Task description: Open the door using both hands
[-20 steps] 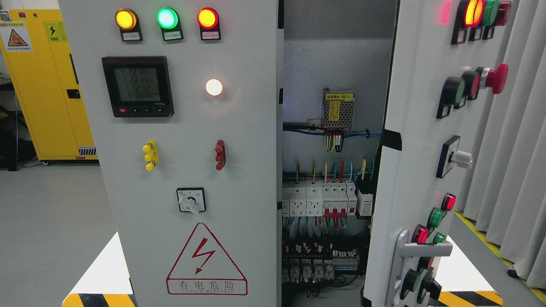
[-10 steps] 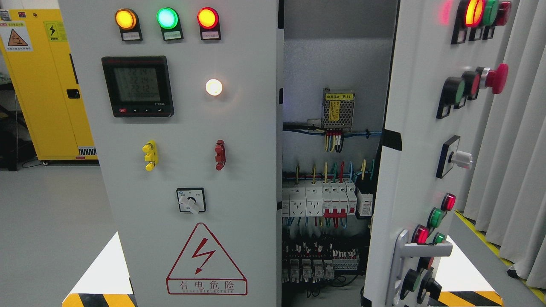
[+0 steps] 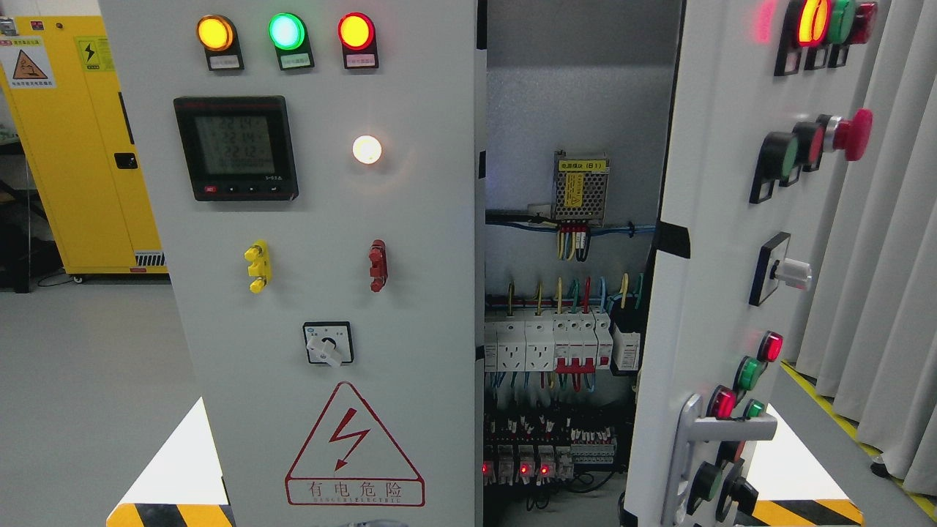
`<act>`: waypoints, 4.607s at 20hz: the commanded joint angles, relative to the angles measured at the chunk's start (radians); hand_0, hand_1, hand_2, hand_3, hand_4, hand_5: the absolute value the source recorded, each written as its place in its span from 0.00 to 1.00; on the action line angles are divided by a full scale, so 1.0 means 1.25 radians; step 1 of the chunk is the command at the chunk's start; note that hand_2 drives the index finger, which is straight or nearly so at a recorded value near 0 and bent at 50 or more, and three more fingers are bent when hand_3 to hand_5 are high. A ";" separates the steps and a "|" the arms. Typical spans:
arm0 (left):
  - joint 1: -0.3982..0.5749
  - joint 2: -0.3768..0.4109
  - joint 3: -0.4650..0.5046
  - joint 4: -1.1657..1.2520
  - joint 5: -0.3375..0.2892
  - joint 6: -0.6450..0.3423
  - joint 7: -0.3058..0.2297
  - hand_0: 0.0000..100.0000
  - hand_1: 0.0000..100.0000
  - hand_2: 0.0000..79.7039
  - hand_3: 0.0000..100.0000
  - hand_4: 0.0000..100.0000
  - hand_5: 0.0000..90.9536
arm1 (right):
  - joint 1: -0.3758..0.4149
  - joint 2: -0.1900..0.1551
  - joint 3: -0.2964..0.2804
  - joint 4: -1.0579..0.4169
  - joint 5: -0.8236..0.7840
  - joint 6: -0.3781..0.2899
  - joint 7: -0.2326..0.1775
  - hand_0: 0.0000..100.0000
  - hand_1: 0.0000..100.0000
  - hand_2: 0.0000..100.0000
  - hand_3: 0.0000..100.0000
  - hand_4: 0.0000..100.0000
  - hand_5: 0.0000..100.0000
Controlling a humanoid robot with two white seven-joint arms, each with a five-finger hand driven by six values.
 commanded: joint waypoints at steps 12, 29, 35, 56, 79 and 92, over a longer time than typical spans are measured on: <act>-0.542 -0.466 -0.032 0.315 -0.066 0.178 0.026 0.12 0.56 0.00 0.00 0.00 0.00 | 0.020 0.000 0.000 0.000 0.000 -0.001 0.000 0.00 0.50 0.04 0.00 0.00 0.00; -0.562 -0.514 -0.076 0.350 -0.068 0.198 0.026 0.12 0.56 0.00 0.00 0.00 0.00 | 0.023 -0.001 0.000 0.000 0.000 -0.001 0.000 0.00 0.50 0.04 0.00 0.00 0.00; -0.553 -0.537 -0.090 0.349 -0.070 0.195 0.026 0.12 0.56 0.00 0.00 0.00 0.00 | 0.023 -0.001 0.000 0.000 0.001 -0.001 0.000 0.00 0.50 0.04 0.00 0.00 0.00; -0.567 -0.611 -0.176 0.339 -0.073 0.167 0.062 0.12 0.56 0.00 0.00 0.00 0.00 | 0.025 -0.001 0.000 0.000 0.000 -0.001 0.000 0.00 0.50 0.04 0.00 0.00 0.00; -0.577 -0.612 -0.300 0.275 -0.019 0.100 0.164 0.12 0.56 0.00 0.00 0.00 0.00 | 0.026 -0.001 0.001 0.000 0.000 -0.001 0.000 0.00 0.50 0.04 0.00 0.00 0.00; -0.567 -0.611 -0.359 0.248 -0.009 0.055 0.223 0.12 0.56 0.00 0.00 0.00 0.00 | 0.026 -0.001 0.000 0.000 0.000 -0.001 0.000 0.00 0.50 0.04 0.00 0.00 0.00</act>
